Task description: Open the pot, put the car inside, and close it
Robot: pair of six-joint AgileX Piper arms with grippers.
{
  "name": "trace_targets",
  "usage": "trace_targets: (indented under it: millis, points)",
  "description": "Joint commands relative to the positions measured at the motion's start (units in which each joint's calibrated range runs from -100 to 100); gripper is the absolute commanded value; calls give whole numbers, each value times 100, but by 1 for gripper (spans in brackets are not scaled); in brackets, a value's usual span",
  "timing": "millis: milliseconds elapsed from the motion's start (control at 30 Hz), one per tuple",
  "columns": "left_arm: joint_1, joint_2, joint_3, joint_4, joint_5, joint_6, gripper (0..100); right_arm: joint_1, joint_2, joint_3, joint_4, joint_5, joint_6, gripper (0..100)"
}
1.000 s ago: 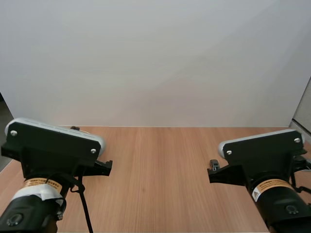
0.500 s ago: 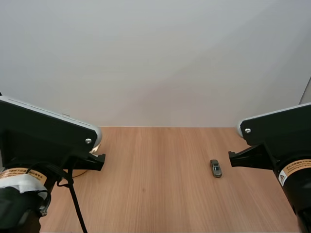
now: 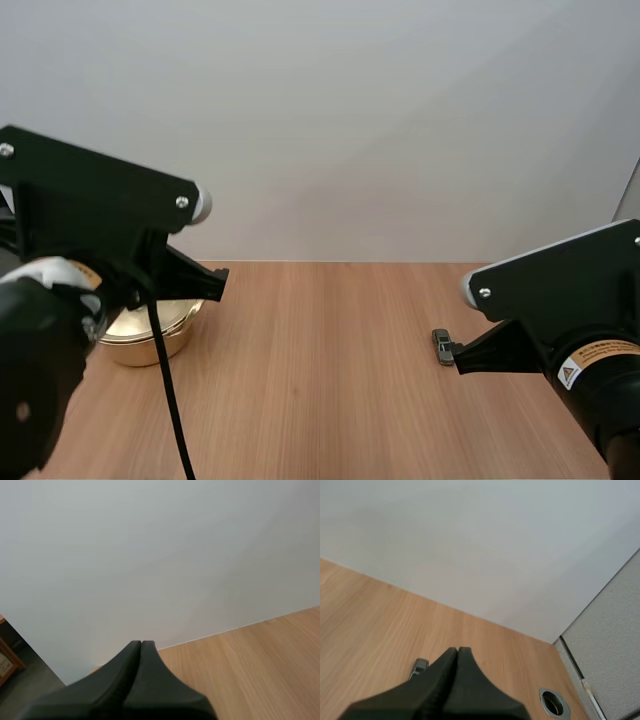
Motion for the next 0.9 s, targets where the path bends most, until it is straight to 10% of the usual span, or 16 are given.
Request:
trace_targets:
  millis: [0,267,400,633,867]
  points:
    - [101,2695,-1150,107,889,61,0,-1,0,0,70,127,-228,0]
    - [778,4597,-2620,469,1664,531,0,-1,0,0,92,149,-228,0]
    - [863,5118,-2826,800,1876,458,9,27,0,0,93,149,-228,0]
    - [865,5691,-2854,822,1748,301,61,70,0,0,93,166,-228,0]
    - [865,6566,-2980,965,1516,194,65,70,0,0,101,386,-228,0]
